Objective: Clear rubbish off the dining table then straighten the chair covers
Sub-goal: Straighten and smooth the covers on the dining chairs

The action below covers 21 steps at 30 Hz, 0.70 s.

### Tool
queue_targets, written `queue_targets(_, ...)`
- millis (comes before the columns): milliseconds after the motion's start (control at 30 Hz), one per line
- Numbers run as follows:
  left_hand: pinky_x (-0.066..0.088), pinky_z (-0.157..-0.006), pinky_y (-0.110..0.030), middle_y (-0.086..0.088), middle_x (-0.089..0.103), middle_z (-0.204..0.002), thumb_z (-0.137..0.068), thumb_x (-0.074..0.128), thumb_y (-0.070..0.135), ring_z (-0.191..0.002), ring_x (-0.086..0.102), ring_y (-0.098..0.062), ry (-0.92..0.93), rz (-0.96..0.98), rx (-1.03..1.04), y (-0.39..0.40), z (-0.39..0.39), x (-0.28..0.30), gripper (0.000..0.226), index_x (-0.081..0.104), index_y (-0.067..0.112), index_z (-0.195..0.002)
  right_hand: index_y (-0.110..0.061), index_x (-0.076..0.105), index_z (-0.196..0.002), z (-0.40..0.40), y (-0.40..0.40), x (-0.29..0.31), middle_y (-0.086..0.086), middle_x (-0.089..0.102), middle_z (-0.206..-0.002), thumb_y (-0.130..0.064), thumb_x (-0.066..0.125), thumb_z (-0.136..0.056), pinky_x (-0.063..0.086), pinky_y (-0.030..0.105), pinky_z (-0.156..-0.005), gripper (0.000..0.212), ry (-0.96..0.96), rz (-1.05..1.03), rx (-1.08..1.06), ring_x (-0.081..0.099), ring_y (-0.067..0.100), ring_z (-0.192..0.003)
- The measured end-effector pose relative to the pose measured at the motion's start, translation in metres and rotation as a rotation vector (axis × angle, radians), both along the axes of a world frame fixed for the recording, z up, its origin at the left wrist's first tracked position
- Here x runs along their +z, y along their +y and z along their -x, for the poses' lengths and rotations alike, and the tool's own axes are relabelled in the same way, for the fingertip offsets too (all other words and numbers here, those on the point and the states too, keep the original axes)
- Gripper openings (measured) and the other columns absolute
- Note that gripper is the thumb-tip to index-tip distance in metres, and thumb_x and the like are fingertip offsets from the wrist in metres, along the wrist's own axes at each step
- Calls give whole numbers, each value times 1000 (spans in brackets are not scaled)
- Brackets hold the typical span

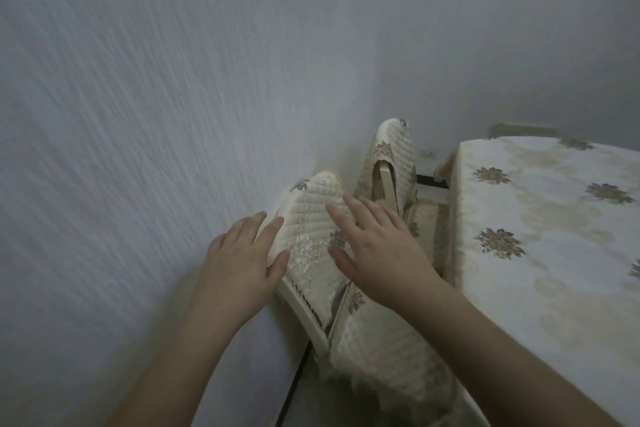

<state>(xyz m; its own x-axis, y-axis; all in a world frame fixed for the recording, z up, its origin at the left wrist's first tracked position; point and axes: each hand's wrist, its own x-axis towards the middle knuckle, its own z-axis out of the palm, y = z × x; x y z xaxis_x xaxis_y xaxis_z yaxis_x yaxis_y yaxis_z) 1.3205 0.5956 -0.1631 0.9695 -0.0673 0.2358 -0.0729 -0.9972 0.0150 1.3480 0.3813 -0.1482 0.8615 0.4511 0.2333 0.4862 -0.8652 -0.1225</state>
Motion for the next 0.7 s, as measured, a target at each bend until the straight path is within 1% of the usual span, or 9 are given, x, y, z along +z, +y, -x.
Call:
queue_targets(133,40,-101,-44,-5,48,-144,-91,21,57,-130,46,-24,5,29,-28,16,-41,-11,65,47,23,-140,-26,22,-150,-42,23,-4,6,24,-157,-53,19,-93,15,42,-116,63,-30,18,-5,21,24,-144)
queue_targets(233,37,-104,-43,-5,45,-146,-90,17,58,-133,43,-24,21,57,-40,34,-71,-18,69,44,24,-142,-27,13,-152,-75,43,-8,4,16,-160,-50,27,-99,9,40,-118,60,2,47,-10,13,22,-146)
queue_targets(300,35,-106,-41,-5,43,-148,-89,13,59,-135,41,-23,14,80,-57,40,-89,-25,71,42,24,-143,-28,11,-152,-93,54,-11,2,13,-160,-50,28,-99,7,39,-118,60,14,63,-15,11,21,-146)
queue_targets(367,31,-109,-38,-2,36,-153,-90,12,59,-138,35,-20,42,94,-67,48,-108,-32,69,34,26,-147,-29,10,-152,-113,66,-16,1,12,-160,-50,29,-99,7,39,-119,60,21,80,-20,11,20,-146)
queue_targets(433,24,-112,-35,0,25,-157,-96,19,56,-142,26,-17,78,106,-80,54,-127,-45,61,21,28,-151,-30,9,-152,-129,75,-23,0,11,-161,-50,29,-99,7,39,-119,61,44,83,-39,9,19,-147)
queue_targets(533,20,-115,-35,1,20,-158,-98,26,55,-143,22,-16,144,178,-83,56,-146,-66,65,4,29,-153,-29,8,-152,-151,83,-35,0,10,-161,-49,30,-98,8,39,-120,61,87,95,-55,8,18,-147)
queue_targets(700,21,-116,-40,-4,21,-158,-97,26,56,-142,25,-21,233,174,-60,62,-174,-109,69,0,26,-153,-27,12,-152,-191,92,-55,1,15,-160,-47,34,-98,10,39,-118,62,108,115,-45,11,19,-146)
